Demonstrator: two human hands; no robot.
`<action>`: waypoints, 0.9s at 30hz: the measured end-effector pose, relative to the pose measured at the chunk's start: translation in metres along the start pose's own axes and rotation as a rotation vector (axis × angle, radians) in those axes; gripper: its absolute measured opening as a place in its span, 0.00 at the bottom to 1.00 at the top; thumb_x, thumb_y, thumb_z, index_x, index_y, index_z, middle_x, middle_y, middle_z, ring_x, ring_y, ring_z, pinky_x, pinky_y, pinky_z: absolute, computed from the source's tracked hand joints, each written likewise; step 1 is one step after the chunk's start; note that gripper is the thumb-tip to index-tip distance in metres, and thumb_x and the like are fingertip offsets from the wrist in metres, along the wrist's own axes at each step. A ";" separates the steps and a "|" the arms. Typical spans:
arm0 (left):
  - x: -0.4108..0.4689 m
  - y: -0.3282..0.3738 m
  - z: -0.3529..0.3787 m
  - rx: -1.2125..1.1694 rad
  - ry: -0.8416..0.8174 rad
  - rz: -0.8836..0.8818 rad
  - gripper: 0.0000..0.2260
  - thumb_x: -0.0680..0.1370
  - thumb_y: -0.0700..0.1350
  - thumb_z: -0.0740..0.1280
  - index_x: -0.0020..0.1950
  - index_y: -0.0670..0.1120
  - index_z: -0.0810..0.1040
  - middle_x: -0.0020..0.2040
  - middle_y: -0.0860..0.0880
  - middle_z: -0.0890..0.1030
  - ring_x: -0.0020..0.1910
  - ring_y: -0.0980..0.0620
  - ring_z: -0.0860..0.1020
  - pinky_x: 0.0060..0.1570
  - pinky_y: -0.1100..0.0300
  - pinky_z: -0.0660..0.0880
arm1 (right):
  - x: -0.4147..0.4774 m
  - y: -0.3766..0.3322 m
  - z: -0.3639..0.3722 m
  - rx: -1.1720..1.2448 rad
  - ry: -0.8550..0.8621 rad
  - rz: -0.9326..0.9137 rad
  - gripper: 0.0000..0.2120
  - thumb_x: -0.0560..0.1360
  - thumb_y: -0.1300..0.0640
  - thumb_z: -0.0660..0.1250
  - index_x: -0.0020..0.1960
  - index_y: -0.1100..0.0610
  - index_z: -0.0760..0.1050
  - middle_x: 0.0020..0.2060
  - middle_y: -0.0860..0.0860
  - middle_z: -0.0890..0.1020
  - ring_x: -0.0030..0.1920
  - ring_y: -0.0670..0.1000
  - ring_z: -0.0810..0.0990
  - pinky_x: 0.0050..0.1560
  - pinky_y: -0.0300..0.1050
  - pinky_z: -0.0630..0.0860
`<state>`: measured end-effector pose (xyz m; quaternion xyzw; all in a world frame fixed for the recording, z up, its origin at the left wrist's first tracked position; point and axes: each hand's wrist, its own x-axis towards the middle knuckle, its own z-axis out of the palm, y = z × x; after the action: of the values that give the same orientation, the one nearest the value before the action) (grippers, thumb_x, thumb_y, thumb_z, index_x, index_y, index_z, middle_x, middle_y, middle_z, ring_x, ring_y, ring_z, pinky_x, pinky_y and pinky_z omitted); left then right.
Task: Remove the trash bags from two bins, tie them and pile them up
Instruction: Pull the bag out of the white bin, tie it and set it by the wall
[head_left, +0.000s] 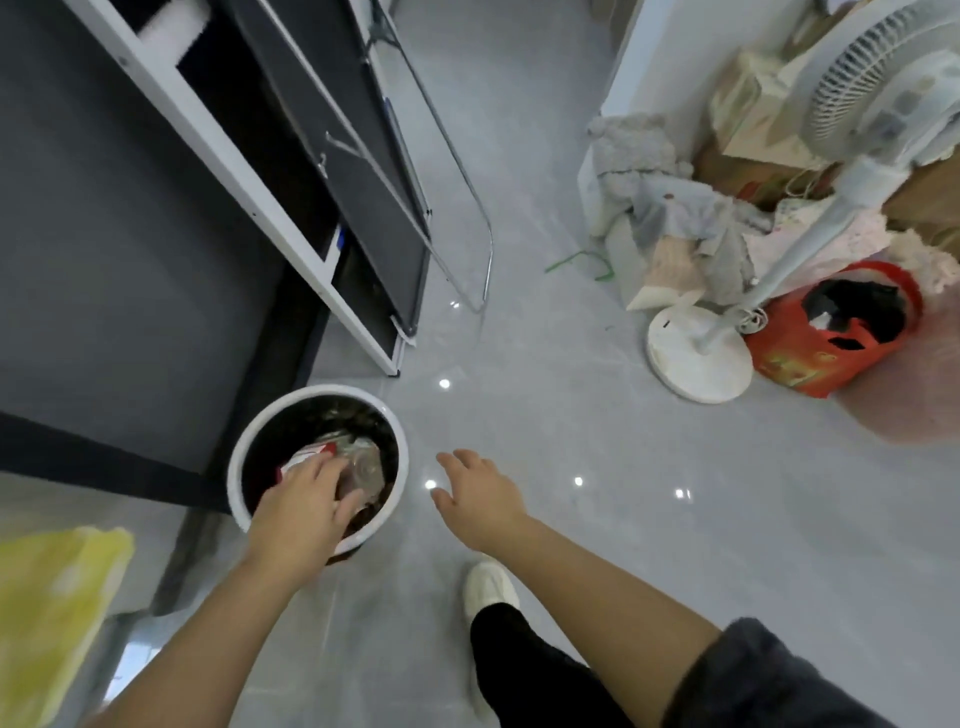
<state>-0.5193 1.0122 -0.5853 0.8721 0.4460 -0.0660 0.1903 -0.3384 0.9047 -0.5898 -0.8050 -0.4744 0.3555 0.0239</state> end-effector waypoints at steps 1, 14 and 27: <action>0.014 -0.020 0.021 -0.007 0.015 -0.043 0.19 0.77 0.52 0.63 0.66 0.45 0.74 0.65 0.46 0.74 0.63 0.44 0.72 0.55 0.48 0.74 | 0.027 0.001 0.015 -0.013 -0.010 -0.005 0.23 0.80 0.48 0.53 0.74 0.52 0.58 0.73 0.53 0.62 0.69 0.57 0.65 0.65 0.55 0.68; 0.095 -0.168 0.171 -0.082 0.293 -0.534 0.19 0.78 0.43 0.62 0.67 0.39 0.67 0.65 0.37 0.69 0.61 0.36 0.69 0.53 0.42 0.72 | 0.213 0.004 0.120 0.096 0.148 0.099 0.13 0.76 0.53 0.60 0.55 0.61 0.71 0.51 0.57 0.78 0.51 0.58 0.78 0.47 0.47 0.73; 0.102 -0.184 0.148 -0.178 0.332 -0.650 0.07 0.75 0.35 0.60 0.51 0.36 0.71 0.47 0.37 0.76 0.40 0.42 0.72 0.36 0.49 0.72 | 0.221 -0.014 0.116 0.051 0.230 0.153 0.07 0.73 0.58 0.64 0.50 0.60 0.70 0.53 0.57 0.75 0.42 0.54 0.73 0.40 0.44 0.70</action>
<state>-0.5988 1.1285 -0.8006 0.6640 0.7283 0.0582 0.1594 -0.3519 1.0505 -0.7924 -0.8735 -0.3963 0.2737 0.0715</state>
